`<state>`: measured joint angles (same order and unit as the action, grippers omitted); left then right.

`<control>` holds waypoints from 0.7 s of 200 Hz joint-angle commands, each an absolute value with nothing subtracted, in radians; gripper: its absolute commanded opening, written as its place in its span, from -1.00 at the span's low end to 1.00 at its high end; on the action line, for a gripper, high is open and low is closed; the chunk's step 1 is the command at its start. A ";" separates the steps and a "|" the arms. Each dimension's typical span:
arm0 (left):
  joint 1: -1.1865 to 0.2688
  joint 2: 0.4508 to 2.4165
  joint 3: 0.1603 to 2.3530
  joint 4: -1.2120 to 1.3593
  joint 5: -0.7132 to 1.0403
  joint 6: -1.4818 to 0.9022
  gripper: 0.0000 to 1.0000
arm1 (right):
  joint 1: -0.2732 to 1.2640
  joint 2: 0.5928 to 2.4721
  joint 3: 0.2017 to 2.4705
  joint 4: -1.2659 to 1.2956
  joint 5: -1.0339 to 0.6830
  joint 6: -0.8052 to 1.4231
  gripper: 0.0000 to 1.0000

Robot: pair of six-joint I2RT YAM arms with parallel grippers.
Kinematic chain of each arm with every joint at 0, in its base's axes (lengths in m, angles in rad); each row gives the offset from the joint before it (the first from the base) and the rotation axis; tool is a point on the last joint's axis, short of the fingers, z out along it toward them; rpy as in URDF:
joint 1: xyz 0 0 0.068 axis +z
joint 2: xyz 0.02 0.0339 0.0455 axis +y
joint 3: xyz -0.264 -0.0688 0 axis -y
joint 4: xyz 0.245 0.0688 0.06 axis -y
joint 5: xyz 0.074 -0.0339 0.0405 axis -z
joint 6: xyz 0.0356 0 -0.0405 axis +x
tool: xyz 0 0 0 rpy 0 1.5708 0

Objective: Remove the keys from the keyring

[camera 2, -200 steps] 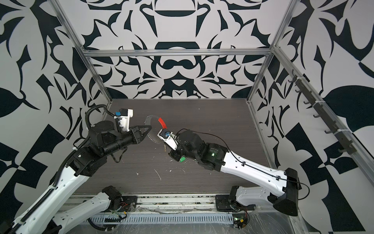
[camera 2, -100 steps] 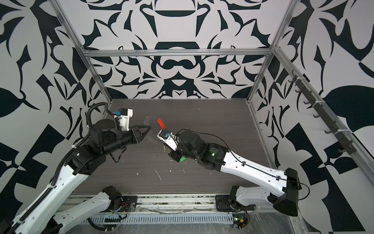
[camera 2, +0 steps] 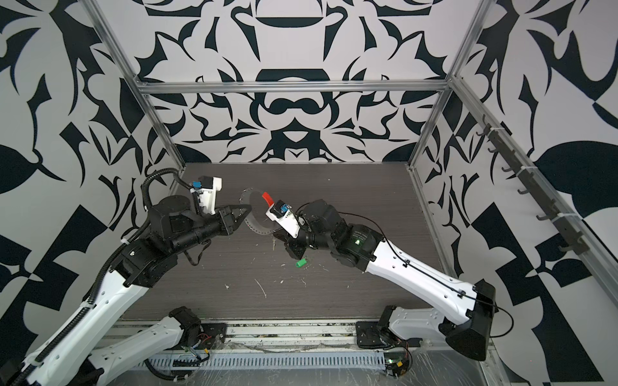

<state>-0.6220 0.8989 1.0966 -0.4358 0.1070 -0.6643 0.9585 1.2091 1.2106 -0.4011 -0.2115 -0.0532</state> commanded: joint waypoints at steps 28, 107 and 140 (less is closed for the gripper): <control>-0.611 0.917 1.088 -0.550 0.053 -0.607 -1.00 | 0.988 1.237 1.373 -0.428 -0.204 -0.151 -1.00; -0.611 0.887 1.080 -0.546 0.045 -0.612 -1.00 | 0.986 1.239 1.358 -0.369 -0.122 -0.135 -1.00; -0.607 0.906 1.082 -0.588 -0.001 -0.637 -1.00 | 0.988 1.137 1.249 -0.211 -0.078 -0.134 -1.00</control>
<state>-0.6174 0.8875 1.0946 -0.4473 0.0910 -0.6586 0.9852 1.2530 1.2743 -0.4591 -0.1261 -0.1390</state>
